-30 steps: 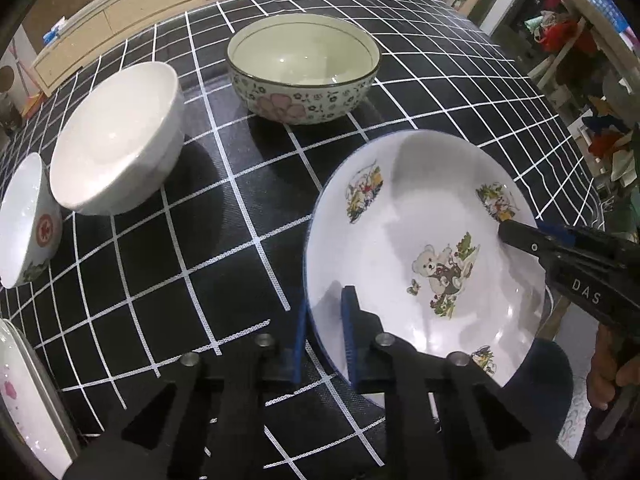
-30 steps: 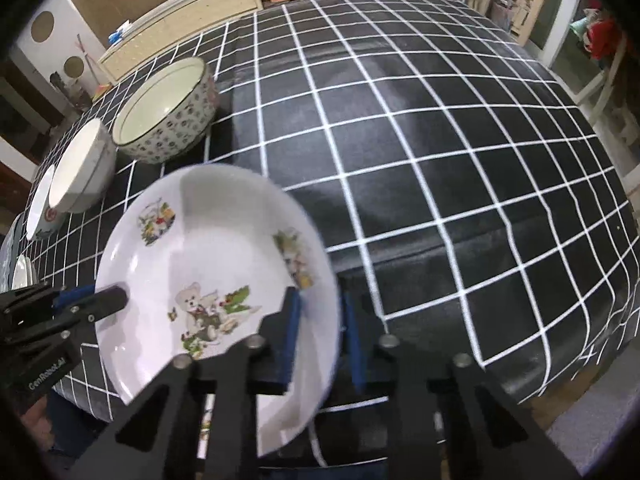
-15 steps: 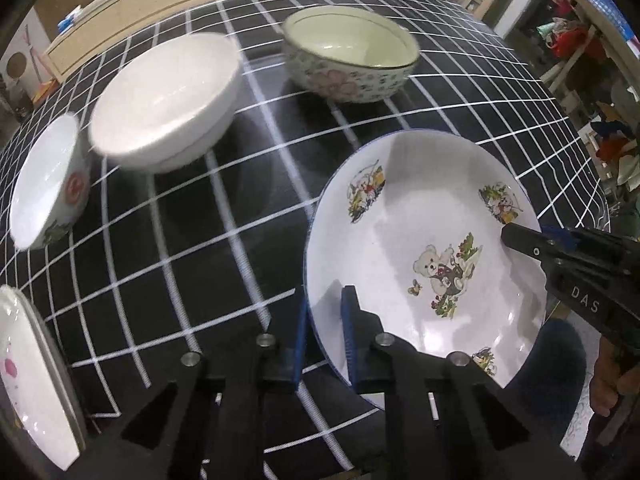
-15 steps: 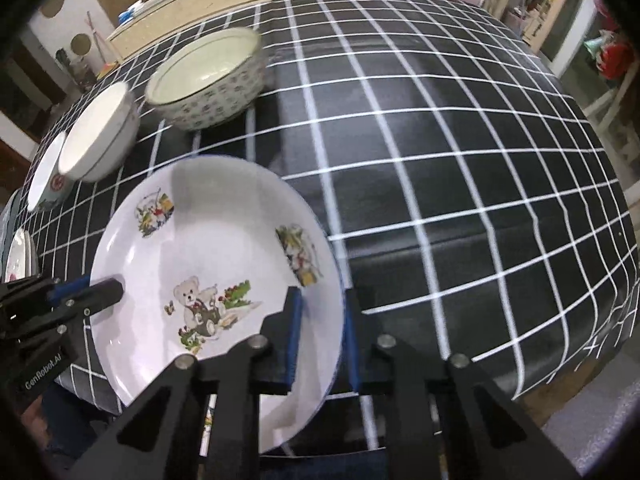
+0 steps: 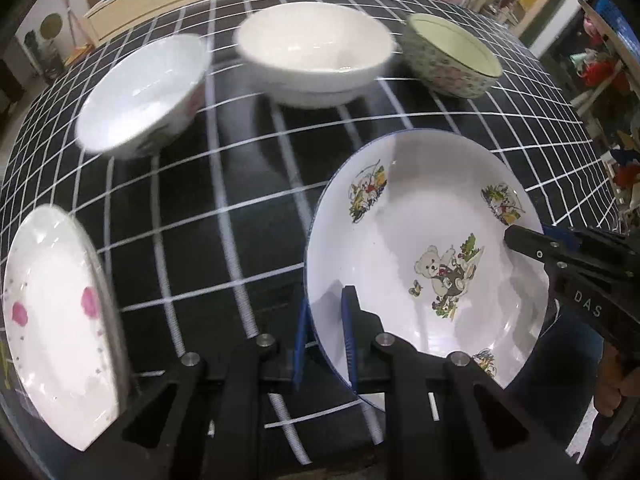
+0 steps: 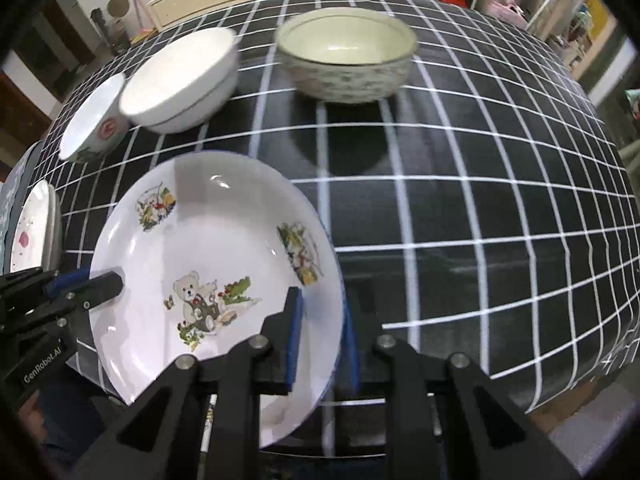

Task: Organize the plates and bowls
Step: 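Lower the bear-print plate onto the plate stack and open the right tool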

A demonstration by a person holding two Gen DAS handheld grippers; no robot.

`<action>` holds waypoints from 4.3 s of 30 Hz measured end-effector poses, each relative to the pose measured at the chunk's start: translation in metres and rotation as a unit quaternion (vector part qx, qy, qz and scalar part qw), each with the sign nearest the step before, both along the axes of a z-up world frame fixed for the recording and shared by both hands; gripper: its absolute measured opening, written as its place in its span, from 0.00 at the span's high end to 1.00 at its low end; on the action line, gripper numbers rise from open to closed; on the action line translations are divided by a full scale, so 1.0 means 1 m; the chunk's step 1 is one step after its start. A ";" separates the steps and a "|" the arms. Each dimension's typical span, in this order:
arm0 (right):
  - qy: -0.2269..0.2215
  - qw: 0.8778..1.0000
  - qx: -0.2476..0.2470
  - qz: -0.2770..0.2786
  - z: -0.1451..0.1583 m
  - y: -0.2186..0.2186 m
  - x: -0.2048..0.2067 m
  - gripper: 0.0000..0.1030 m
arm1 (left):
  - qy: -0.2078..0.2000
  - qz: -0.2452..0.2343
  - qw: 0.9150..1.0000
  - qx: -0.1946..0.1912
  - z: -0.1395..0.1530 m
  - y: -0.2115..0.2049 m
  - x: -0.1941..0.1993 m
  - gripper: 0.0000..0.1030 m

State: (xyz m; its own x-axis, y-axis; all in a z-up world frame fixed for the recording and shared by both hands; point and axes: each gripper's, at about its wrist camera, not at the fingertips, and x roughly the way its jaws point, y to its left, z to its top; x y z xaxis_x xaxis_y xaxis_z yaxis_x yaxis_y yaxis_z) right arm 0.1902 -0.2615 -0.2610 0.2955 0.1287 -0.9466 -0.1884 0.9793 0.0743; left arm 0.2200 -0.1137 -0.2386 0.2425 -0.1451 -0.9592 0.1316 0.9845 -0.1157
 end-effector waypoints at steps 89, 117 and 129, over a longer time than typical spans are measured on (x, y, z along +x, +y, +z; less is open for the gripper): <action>-0.037 0.986 0.034 0.157 0.040 0.248 -0.014 0.79 | -0.025 0.189 0.982 0.009 0.040 0.252 -0.074 0.85; -0.006 0.986 0.004 0.164 0.011 0.275 0.004 0.78 | -0.014 0.204 0.979 0.006 0.021 0.273 -0.051 0.86; -0.015 0.984 -0.008 0.178 0.011 0.276 -0.006 0.78 | -0.002 0.218 0.976 -0.009 0.023 0.271 -0.054 0.79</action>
